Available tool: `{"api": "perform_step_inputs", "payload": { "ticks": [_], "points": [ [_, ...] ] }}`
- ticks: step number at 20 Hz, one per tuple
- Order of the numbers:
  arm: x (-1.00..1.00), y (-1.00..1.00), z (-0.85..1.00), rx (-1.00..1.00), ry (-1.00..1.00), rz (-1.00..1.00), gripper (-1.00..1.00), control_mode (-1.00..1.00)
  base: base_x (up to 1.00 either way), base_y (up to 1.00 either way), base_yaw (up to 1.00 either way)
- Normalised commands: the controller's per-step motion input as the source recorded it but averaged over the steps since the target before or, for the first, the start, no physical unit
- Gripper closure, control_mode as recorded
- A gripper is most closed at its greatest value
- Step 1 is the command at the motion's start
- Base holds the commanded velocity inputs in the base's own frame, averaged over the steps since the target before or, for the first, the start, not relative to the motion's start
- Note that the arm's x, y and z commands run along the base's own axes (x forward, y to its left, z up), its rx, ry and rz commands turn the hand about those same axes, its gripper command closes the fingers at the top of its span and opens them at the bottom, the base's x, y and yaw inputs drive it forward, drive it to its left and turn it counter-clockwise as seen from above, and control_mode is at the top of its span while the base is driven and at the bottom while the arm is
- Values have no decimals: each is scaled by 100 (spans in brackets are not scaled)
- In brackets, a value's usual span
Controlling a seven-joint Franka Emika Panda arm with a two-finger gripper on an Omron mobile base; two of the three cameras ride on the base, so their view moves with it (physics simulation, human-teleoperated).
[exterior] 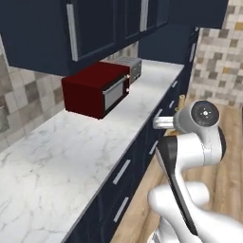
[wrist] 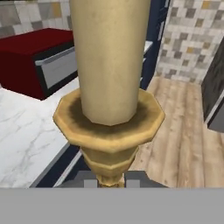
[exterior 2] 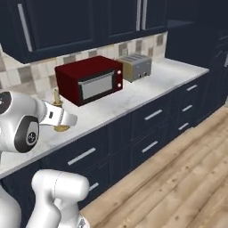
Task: Pick the candle and candle from the dining table and place them in the open cabinet. Close the cabinet after placing the objects.
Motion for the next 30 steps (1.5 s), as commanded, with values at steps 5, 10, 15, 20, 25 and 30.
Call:
{"api": "perform_step_inputs", "payload": {
  "ticks": [5,10,15,20,25,30],
  "points": [
    [0,0,0,0,0,0,100,100,100,-39,0],
    [0,0,0,0,0,0,100,100,94,-54,3],
    [0,0,0,0,0,0,100,100,93,-46,10],
    [0,0,0,0,0,0,100,100,96,-13,19],
    [0,0,0,0,0,0,100,100,94,-20,25],
    [0,0,0,0,0,0,100,100,85,-11,33]
  ]
}}
